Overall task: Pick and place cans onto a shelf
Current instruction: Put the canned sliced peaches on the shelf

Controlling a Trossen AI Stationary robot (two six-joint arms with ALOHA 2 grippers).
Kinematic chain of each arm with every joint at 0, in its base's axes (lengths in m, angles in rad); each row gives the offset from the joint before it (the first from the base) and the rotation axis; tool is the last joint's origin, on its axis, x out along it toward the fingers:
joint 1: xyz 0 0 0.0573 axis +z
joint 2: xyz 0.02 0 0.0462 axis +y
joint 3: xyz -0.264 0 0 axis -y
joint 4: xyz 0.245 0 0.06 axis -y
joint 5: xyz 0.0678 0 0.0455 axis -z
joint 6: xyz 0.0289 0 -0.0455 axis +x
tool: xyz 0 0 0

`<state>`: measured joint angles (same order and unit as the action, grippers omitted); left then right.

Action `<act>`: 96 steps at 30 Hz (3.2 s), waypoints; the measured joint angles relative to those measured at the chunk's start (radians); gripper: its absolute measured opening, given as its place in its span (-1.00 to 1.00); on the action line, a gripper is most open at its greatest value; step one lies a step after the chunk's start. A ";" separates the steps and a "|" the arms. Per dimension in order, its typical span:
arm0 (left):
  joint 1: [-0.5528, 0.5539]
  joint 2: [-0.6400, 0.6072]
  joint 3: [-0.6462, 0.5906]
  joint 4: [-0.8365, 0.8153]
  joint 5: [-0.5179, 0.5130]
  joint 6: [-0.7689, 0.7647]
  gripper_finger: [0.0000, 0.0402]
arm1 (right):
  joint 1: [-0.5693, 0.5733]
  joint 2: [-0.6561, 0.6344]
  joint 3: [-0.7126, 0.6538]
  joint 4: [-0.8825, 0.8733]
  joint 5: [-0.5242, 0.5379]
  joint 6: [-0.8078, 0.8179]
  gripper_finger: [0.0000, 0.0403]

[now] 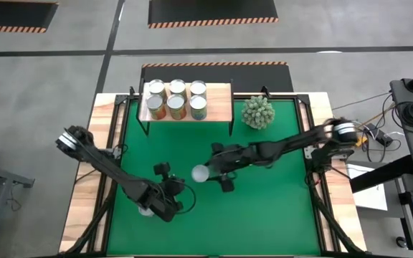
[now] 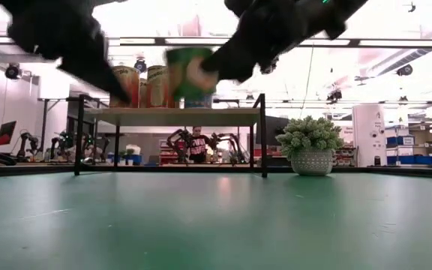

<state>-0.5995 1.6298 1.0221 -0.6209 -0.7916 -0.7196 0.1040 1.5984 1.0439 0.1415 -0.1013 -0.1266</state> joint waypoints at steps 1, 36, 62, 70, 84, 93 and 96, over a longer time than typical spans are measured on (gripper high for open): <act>0.000 -0.022 0.002 0.030 -0.011 0.049 -1.00 | 0.000 -0.041 -0.021 -0.004 0.015 0.006 0.16; 0.001 -0.253 -0.037 0.370 -0.014 0.676 -1.00 | -0.443 -0.366 -0.008 -0.228 0.279 0.004 0.17; 0.001 -0.254 -0.035 0.364 -0.035 0.752 -1.00 | -0.575 -0.100 0.167 -0.323 0.222 -0.040 0.17; 0.001 -0.254 -0.024 0.364 -0.049 0.753 -1.00 | -0.574 -0.098 0.167 -0.325 0.179 -0.029 0.29; 0.001 -0.254 -0.022 0.365 -0.048 0.753 -1.00 | -0.574 -0.096 0.167 -0.348 0.180 -0.023 0.51; 0.001 -0.254 -0.022 0.365 -0.048 0.752 -1.00 | -0.573 -0.142 0.251 -0.544 0.180 -0.023 0.42; 0.001 -0.254 -0.022 0.365 -0.048 0.752 -1.00 | -0.573 -0.147 0.307 -0.613 0.180 -0.028 0.37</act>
<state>-0.5987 1.3762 0.9997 -0.2555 -0.8394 0.0326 -0.4694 1.4514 1.3508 -0.4711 0.0782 -0.1547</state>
